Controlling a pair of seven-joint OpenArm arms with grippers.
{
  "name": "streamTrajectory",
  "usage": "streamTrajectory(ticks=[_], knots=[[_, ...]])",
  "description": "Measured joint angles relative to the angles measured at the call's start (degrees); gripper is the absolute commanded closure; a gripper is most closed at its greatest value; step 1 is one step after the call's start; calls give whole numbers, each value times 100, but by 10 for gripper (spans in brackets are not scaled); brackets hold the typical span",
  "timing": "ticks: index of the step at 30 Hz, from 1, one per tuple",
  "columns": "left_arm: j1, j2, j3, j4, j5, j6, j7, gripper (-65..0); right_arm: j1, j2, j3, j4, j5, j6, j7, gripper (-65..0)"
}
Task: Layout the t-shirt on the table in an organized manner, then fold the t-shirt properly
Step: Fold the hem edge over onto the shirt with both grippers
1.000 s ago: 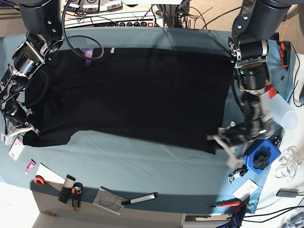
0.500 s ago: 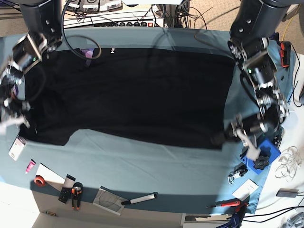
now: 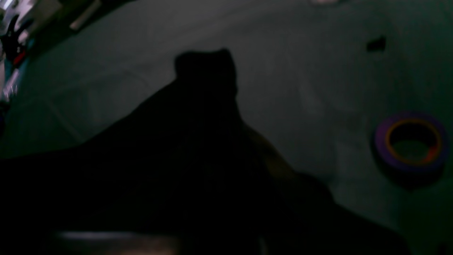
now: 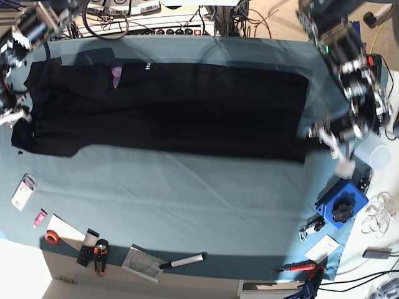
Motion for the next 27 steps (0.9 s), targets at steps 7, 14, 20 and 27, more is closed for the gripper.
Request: streamTrajectory(ticks=[7,14,20,27], knots=[[415,15,-2,157,-9,136,-2,0,-601,-2,219,101,63,0,-90,0],[721,28,9,776,-15,131,15,0,-798,-4,774,101,74,17,-367,0],[992,33,31,1281,592,131,0,0,-826,-55,800,101,79,17,-452,0],[1152,31,35,1484,610,133,-2,0,-826,-208,804,101,70,17,-448,0]])
